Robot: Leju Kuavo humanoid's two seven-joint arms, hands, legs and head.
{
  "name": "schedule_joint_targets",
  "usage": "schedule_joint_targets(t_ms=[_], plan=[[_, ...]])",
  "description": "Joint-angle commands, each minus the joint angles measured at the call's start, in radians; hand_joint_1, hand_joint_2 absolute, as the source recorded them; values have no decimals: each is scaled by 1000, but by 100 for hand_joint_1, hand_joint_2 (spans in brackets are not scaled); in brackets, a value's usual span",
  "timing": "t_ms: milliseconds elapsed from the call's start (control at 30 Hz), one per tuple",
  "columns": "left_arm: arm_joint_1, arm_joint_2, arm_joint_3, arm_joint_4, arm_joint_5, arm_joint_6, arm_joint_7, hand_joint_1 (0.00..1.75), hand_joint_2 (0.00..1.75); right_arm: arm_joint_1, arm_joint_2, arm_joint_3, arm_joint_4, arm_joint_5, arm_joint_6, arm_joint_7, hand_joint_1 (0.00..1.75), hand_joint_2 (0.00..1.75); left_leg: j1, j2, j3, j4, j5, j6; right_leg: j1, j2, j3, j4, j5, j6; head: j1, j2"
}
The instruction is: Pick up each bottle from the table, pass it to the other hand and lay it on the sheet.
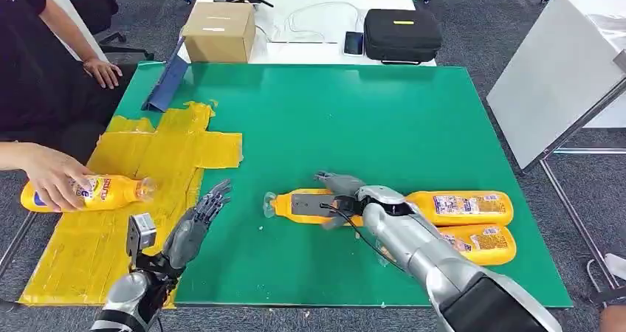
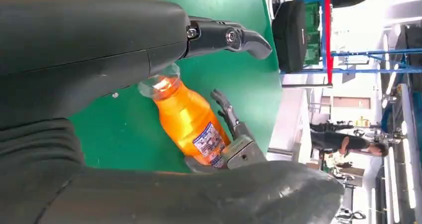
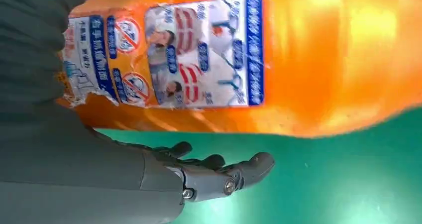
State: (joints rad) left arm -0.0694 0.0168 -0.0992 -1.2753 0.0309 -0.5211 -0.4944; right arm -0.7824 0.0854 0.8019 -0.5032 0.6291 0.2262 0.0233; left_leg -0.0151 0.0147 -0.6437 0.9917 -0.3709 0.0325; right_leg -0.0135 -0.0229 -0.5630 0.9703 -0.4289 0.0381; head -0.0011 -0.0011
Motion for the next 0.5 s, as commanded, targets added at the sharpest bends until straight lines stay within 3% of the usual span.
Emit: schedule_joint_targets(t_ms=[33, 500], plan=[[5, -1, 38, 21, 1, -4, 5, 0, 0, -43, -53, 95, 48, 17, 26, 6, 0, 175, 2, -2, 2, 2, -2, -4, 1, 1, 2, 0, -1, -2, 0, 0], [69, 1, 77, -40, 12, -7, 6, 0, 0, -48, -110, 82, -69, -9, 5, 11, 0, 175, 1, 0, 1, 2, -2, -3, 1, 3, 0, 2, -1, -2, 0, 0]])
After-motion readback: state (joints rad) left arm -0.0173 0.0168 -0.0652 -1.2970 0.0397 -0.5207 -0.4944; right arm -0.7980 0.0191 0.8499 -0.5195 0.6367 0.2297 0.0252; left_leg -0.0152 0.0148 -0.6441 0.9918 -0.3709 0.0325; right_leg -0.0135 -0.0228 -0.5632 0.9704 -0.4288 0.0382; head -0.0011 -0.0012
